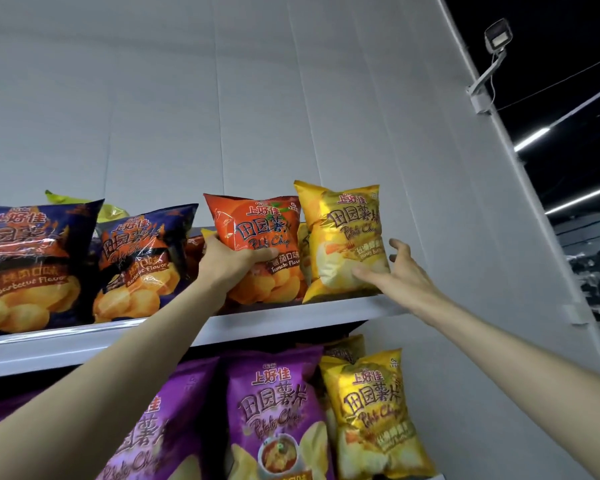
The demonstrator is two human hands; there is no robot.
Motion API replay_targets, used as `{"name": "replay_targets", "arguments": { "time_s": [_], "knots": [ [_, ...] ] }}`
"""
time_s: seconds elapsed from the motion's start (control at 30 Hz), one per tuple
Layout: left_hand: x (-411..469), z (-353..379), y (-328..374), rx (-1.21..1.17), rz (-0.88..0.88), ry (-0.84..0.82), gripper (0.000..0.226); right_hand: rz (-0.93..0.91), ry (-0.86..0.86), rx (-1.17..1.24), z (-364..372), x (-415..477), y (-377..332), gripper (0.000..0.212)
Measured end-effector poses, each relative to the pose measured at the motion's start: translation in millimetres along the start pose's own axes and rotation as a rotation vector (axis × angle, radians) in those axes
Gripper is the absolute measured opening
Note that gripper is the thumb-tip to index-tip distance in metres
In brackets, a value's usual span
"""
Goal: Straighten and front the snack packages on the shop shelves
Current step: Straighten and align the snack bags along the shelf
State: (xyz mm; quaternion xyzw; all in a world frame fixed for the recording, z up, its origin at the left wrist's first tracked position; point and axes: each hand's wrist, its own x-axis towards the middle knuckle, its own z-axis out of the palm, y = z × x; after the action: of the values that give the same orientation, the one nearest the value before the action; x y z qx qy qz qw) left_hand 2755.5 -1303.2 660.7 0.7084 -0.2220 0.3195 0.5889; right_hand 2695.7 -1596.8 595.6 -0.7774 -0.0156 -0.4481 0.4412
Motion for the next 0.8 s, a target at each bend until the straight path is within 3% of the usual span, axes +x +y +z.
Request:
{"name": "replay_targets", "arguments": {
  "time_s": [0.17,0.3,0.53,0.8],
  "knots": [
    [-8,10,4,-0.046,0.039,-0.04,0.106,-0.001,-0.097,-0.017,-4,3,7,0.112],
    [-3,14,-6,-0.048,0.124,0.003,0.118,-0.054,-0.112,-0.056,-2,6,9,0.107],
    [-7,25,-6,0.003,0.284,0.224,0.125,-0.081,-0.133,-0.084,-3,11,20,0.109],
    [-16,13,24,-0.127,0.485,0.506,0.117,-0.133,-0.191,-0.095,1,15,26,0.105]
  ]
}}
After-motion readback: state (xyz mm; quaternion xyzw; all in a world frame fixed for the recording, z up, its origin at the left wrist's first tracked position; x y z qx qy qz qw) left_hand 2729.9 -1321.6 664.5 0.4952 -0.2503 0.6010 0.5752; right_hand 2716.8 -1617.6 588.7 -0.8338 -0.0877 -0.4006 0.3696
